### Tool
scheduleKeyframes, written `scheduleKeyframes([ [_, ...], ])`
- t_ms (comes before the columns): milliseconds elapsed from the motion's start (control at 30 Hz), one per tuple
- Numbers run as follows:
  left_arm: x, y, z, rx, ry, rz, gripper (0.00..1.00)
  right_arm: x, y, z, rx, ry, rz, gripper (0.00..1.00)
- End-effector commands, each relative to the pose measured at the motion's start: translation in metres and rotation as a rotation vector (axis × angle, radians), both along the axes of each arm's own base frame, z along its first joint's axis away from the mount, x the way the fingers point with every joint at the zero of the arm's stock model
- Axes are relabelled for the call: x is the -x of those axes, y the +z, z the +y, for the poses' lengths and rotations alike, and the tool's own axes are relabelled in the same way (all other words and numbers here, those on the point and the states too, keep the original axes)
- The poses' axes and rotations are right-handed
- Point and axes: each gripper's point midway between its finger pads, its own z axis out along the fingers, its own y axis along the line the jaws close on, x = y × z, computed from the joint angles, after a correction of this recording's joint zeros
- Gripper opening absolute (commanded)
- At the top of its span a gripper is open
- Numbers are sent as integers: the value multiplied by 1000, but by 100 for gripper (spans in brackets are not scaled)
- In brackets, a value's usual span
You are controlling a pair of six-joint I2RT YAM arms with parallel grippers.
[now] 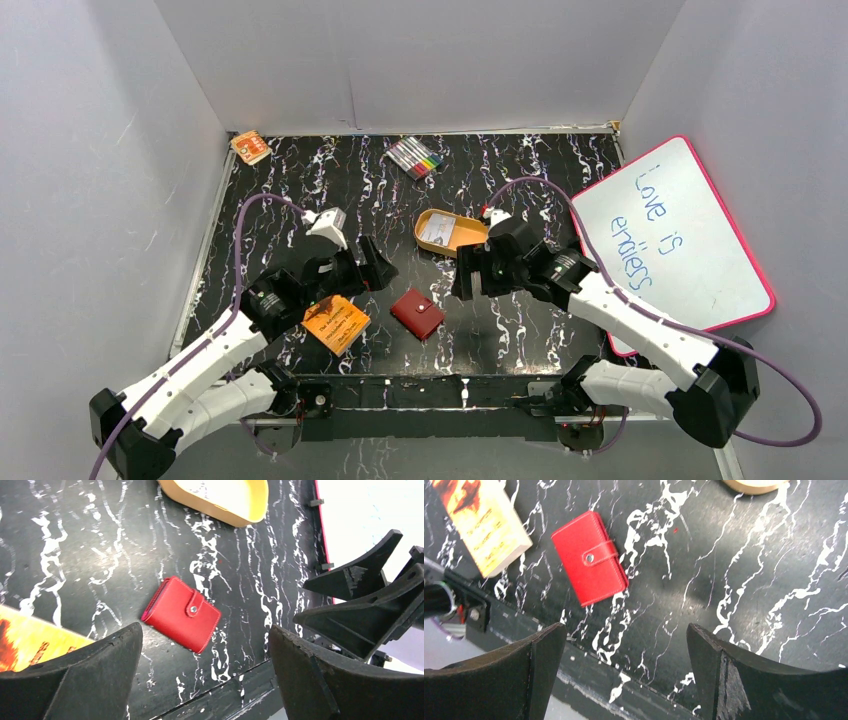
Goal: Put the credit cards into the card holder
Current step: Move the card holder to the center of the board.
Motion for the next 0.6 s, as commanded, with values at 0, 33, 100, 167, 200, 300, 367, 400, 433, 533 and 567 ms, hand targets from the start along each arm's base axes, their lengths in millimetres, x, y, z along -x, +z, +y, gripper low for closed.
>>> scheduleKeyframes([
  [0, 8, -22, 32, -65, 125, 45, 93, -45, 25, 11, -42, -164, -152, 98],
  [33, 10, -22, 31, -60, 101, 33, 93, -52, 24, 10, -53, -212, -168, 99],
  [100, 16, -21, 24, -42, 37, 22, 93, -63, 22, 6, -82, -311, -185, 99],
  [167, 24, -22, 13, -6, -20, 52, 92, -63, 27, 22, -141, -180, -239, 99],
  [200, 28, -24, 8, 11, -42, 82, 91, -61, 28, 30, -172, -137, -244, 99],
  [300, 41, -31, -8, 66, -105, 174, 89, -54, 21, 46, -219, -64, -204, 99],
  [367, 48, -34, -18, 111, -144, 220, 87, -53, 5, 47, -175, -59, -156, 99],
  [400, 50, -35, -23, 135, -158, 232, 86, -51, -4, 47, -146, -44, -127, 99],
  [433, 52, -37, -26, 158, -166, 241, 85, -50, -12, 48, -126, -35, -104, 99],
  [533, 55, -45, -28, 204, -150, 259, 84, -39, -38, 50, -84, -2, -10, 97],
  [567, 56, -49, -28, 215, -141, 268, 84, -36, -45, 51, -79, 0, 11, 96],
])
